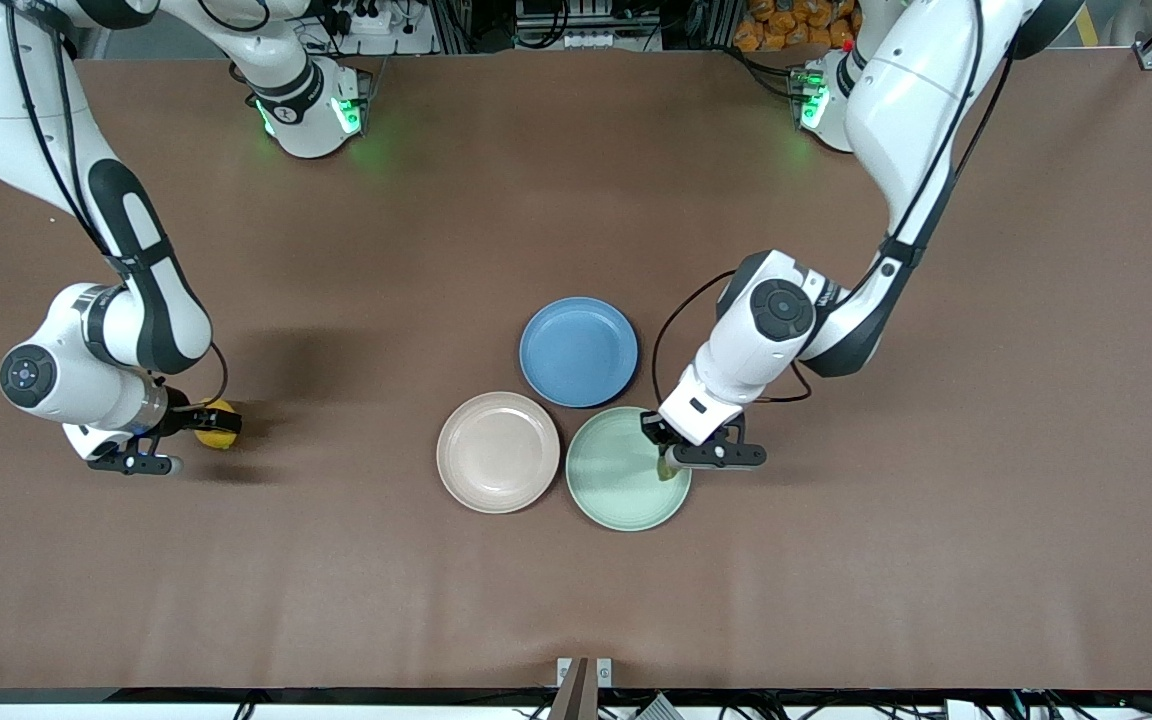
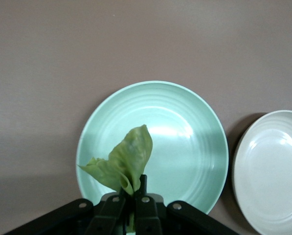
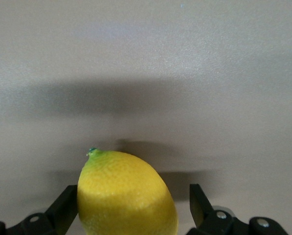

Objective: Place lemon and lettuce in plates
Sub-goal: 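Carry the lettuce with the left gripper over the mint green plate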

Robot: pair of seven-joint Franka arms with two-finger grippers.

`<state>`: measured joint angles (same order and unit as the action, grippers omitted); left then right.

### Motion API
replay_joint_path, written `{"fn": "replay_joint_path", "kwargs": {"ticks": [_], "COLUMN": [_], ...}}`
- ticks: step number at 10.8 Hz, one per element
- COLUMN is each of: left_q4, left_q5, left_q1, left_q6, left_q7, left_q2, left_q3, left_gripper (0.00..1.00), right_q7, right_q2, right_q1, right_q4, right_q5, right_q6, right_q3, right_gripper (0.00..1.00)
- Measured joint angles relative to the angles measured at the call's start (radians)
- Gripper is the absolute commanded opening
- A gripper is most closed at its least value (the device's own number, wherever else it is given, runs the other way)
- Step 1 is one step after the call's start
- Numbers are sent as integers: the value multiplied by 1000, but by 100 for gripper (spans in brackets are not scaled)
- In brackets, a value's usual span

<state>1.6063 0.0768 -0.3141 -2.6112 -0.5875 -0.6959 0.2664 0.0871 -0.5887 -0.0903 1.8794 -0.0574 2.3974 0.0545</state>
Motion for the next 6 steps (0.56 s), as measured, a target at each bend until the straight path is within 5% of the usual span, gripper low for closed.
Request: {"fn": "replay_joint_path", "kwargs": {"ticks": [1, 2, 5, 6], "left_q4": [-4, -11, -41, -45], "left_q5": [0, 0, 0, 0], "left_q1": [-9, -21, -60, -62], "left_q6": [-32, -54, -67, -80], "left_q7": [-27, -64, -121, -121], "left_q2": [-16, -30, -68, -81], "left_q3": [0, 1, -2, -2], "left_gripper": [0, 10, 68, 100], "right_q7": [0, 0, 0, 0], "right_q2": [-4, -8, -18, -20], "right_q1": [0, 0, 0, 0], "right_q4": [1, 1, 31, 42], "right_q5": [0, 0, -15, -17], "right_q6": [7, 16, 89, 106], "right_q3": [0, 0, 0, 0], "right_gripper": [100, 100, 100, 100]}}
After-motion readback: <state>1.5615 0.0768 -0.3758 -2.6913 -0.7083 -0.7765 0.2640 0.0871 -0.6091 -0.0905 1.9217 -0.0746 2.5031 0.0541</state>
